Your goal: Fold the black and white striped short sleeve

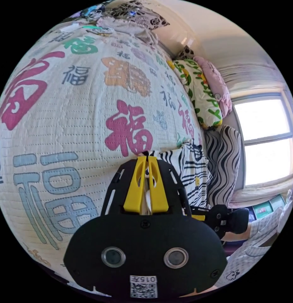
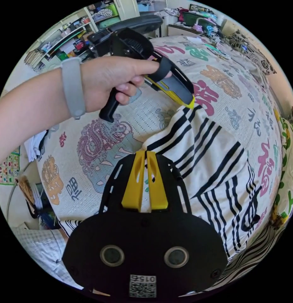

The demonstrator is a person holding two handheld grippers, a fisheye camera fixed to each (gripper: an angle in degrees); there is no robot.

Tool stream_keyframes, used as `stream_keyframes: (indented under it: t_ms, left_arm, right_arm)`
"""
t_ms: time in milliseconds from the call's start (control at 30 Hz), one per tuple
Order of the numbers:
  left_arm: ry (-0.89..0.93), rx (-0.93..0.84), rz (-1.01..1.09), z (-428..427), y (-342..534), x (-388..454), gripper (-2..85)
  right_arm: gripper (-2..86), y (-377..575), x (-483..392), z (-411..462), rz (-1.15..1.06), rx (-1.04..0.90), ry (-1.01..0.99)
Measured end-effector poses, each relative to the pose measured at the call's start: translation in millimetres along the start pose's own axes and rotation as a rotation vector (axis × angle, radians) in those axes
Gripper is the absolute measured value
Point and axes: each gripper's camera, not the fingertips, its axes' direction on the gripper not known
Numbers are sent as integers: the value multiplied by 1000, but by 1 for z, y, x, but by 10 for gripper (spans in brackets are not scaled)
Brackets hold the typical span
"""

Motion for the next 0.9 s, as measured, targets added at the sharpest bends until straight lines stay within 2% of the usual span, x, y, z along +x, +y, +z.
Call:
stream_keyframes:
  t_ms: [67, 167, 300, 400, 433, 533, 600, 667, 767, 900]
  left_arm:
    - [38, 38, -9, -9, 0, -2, -7]
    - [-14, 23, 20, -5, 1, 7, -6]
    - [-72, -2, 3, 19, 7, 17, 0]
    - [-86, 12, -27, 25, 14, 24, 5]
    - [-114, 25, -34, 23, 19, 30, 6]
    - [-243, 56, -50, 10, 37, 49, 9]
    - [-266, 56, -60, 6, 50, 62, 13]
    - [-245, 68, -53, 6, 65, 86, 24]
    - [-197, 52, 61, 30, 94, 159, 47]
    - [-115, -85, 256, 127, 150, 295, 59]
  right_arm:
    - [-5, -4, -10, -11, -13, 18, -15]
    - [-1, -14, -29, -23, -35, 43, 22]
    - [20, -30, -34, -22, 39, -31, 32]
    - [45, -31, -32, -51, 109, 10, -88]
    - [47, -25, -32, -69, 107, 59, -164]
    - [47, 0, -37, -112, 88, 141, -252]
    - [47, 26, -34, -134, 105, 164, -302]
    - [48, 60, -23, -156, 146, 202, -355]
    - [51, 131, 15, -187, 331, 243, -368]
    - [51, 238, 96, -230, 631, 168, -133]
